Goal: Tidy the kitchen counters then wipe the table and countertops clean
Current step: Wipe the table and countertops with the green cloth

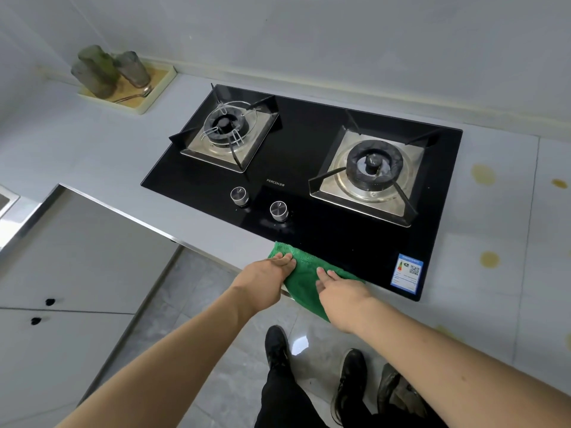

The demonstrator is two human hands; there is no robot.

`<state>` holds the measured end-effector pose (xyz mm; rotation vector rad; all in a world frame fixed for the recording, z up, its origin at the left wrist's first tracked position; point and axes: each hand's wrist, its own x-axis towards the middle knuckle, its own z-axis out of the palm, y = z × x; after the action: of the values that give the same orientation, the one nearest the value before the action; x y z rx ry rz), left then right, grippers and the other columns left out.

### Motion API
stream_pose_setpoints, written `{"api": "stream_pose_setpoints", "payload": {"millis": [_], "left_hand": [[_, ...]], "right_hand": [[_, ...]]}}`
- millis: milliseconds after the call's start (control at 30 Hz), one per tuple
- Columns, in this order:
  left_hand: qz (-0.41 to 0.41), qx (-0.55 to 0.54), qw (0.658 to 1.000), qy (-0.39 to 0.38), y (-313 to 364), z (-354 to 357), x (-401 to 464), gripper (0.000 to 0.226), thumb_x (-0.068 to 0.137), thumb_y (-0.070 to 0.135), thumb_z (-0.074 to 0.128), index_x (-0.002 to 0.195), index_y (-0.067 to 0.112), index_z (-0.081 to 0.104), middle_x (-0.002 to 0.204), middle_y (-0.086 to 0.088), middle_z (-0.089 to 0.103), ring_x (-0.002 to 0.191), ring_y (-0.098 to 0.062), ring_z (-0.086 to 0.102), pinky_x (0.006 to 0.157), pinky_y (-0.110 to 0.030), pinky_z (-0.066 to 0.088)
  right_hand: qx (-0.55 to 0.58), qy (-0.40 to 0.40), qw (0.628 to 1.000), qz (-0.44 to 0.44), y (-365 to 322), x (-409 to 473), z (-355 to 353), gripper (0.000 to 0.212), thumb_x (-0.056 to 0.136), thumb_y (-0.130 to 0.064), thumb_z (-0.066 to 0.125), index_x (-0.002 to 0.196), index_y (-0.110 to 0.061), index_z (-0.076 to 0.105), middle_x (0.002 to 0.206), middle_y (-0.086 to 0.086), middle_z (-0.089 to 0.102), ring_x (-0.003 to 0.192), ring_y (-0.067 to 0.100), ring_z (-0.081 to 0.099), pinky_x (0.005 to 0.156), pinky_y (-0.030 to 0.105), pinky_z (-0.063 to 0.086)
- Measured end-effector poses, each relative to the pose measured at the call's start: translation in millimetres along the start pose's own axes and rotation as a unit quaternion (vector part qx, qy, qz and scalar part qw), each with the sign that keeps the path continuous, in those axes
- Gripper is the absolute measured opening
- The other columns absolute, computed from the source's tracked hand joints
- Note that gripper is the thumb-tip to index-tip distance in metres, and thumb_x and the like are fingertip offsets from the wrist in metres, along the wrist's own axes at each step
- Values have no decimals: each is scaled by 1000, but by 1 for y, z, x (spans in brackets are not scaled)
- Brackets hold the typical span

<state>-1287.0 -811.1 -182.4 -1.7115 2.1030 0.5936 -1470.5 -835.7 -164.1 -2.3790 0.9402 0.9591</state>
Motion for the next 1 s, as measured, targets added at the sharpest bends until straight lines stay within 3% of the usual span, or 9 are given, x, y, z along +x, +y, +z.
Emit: {"api": "stream_pose_setpoints", "payload": {"millis": [233, 433, 600, 733, 867, 1000], "left_hand": [[-6, 74, 997, -25, 38, -11, 1, 69, 91, 12, 43, 156, 19, 19, 163, 1, 16, 146, -18, 28, 107, -39, 42], [48, 108, 992, -37, 106, -13, 7, 63, 95, 20, 47, 153, 16, 23, 162, -5, 20, 142, -25, 36, 99, -42, 48], [71, 149, 985, -38, 136, -10, 15, 55, 92, 23, 52, 144, 11, 37, 150, -10, 41, 121, -27, 54, 86, -39, 52], [81, 151, 985, -36, 135, -16, 15, 48, 87, 13, 48, 135, 12, 46, 137, -7, 53, 103, -28, 60, 78, -36, 49], [97, 143, 984, -45, 132, -14, 8, 53, 90, 15, 46, 143, 13, 39, 151, -10, 39, 113, -31, 56, 88, -41, 51], [121, 139, 981, -54, 149, -7, 8, 51, 93, 22, 44, 143, 12, 39, 154, -14, 35, 113, -31, 56, 89, -43, 51]], "right_hand": [[-8, 1, 1000, -23, 24, -22, 23, 73, 94, 2, 40, 155, -12, 2, 160, 1, -16, 149, 16, 1, 114, 33, 29], [13, -24, 1000, -14, 74, -69, 50, 73, 91, 6, 34, 155, -20, 11, 161, -9, -10, 148, 13, 9, 108, 42, 39], [36, -33, 999, -2, 94, -86, 68, 76, 88, 7, 35, 154, -24, 13, 161, -11, -8, 148, 12, 10, 109, 40, 37], [30, -21, 999, 20, 88, -75, 69, 69, 90, -2, 36, 154, -16, 14, 161, 0, 17, 142, 23, 30, 103, 44, 43], [45, 12, 999, -3, 88, -90, 84, 68, 93, -1, 37, 154, -17, 12, 162, -5, -7, 149, 14, 7, 115, 39, 29], [103, 22, 994, -6, 107, -107, 97, 77, 86, 8, 35, 154, -24, 16, 161, -12, -8, 148, 12, 6, 118, 38, 24]]}}
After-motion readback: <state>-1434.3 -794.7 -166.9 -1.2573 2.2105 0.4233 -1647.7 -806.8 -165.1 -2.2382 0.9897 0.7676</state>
